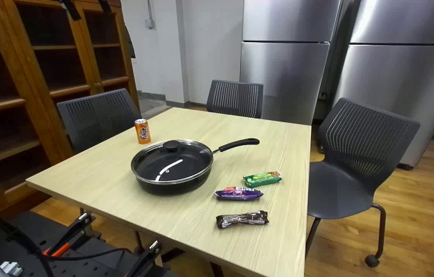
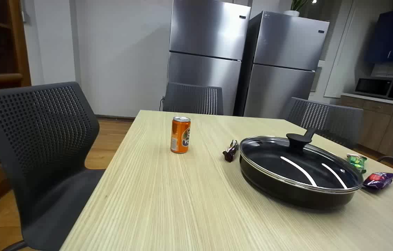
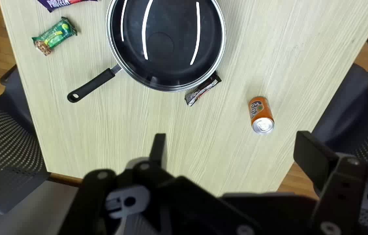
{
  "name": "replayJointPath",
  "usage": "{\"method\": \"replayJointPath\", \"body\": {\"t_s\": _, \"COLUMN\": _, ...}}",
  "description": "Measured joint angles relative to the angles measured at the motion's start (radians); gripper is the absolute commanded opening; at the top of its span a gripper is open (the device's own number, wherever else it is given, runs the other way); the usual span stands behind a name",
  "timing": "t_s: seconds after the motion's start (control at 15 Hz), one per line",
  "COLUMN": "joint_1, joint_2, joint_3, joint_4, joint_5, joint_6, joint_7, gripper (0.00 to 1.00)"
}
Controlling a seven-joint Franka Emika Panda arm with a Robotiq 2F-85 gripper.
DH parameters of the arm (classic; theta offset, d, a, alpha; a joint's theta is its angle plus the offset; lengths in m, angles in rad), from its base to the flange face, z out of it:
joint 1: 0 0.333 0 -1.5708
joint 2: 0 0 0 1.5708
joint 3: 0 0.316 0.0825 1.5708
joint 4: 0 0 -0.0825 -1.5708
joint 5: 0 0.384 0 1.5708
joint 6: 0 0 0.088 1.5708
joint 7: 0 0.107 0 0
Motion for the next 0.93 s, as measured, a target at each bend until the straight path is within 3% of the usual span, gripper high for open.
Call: {"method": "replayJointPath", "body": {"t_s": 0.93, "joint_1": 0.003, "joint_2": 0.015, "joint_3": -0.017, "joint_4": 0.000, "joint_5": 0.000, "joint_6": 0.000, "joint_7": 0.000, "gripper": 1.00}}
